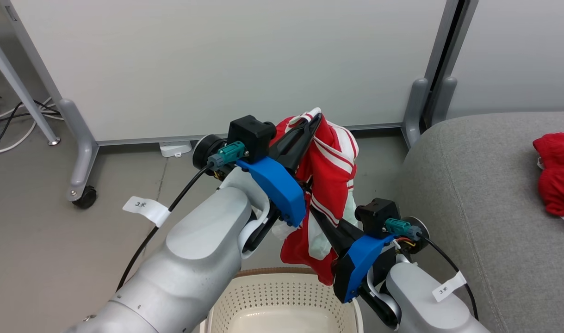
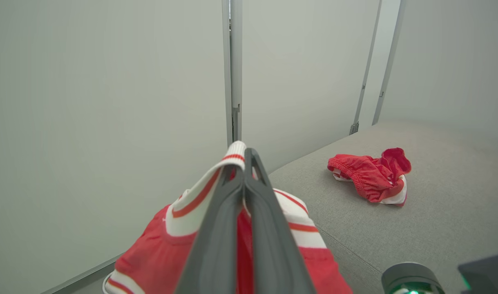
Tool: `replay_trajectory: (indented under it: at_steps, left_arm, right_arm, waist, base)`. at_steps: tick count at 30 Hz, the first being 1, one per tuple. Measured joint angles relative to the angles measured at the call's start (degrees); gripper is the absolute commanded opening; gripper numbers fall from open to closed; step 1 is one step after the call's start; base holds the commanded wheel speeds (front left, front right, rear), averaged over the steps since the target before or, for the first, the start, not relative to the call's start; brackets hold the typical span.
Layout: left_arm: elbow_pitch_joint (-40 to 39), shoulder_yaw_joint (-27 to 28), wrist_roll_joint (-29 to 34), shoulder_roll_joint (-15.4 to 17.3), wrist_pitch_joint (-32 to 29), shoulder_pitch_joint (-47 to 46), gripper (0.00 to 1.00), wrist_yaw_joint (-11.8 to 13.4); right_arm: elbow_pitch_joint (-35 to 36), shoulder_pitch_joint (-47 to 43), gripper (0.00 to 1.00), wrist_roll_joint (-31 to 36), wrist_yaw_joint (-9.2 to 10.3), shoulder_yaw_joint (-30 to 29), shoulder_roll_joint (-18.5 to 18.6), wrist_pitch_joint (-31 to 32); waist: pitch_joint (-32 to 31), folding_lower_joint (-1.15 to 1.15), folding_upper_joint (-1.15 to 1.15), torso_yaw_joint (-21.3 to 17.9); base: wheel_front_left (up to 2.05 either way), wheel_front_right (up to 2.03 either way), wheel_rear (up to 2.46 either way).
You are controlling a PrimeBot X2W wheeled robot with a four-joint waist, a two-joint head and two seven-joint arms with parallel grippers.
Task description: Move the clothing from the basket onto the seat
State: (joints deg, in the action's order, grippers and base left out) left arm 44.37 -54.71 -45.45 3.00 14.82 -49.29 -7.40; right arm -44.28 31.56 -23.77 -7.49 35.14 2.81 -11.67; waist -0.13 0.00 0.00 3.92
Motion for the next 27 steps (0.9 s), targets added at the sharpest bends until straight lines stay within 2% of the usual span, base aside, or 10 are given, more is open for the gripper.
replay_trajectory:
  at_steps: [1,12,20,27]
  left_arm:
    - [0.02,0.23,0.07,0.11,0.01,0.12,0.98,0.03]
    - [-0.6,1.52,-0.45,3.28,0.18,5.25,1.0,0.03]
    - [-9.51,8.65,1.9,8.03,0.19,14.61,1.0,0.9]
    - [-20.17,17.18,8.43,11.46,0.19,26.89,1.0,1.35]
  right_arm:
    - [0.0,0.01,0.0,0.04,0.0,-0.01,0.0,-0.02]
    - [0.94,0.21,0.0,2.91,0.0,-1.82,0.0,-0.51]
    - [4.67,0.2,0.0,7.28,0.0,-5.23,0.0,-0.15]
    - [13.06,-2.11,0.0,12.37,0.0,-11.22,0.0,2.27]
  waist:
    - [0.03,0.0,0.0,-0.17]
    - [0.67,0.0,0.0,-1.26]
    - [2.07,0.0,0.0,-2.56]
    - [3.33,0.0,0.0,-4.8]
  base:
    - [0.0,0.0,0.0]
    - [0.0,0.0,0.0]
    - [0.0,0.0,0.0]
    - [0.0,0.0,0.0]
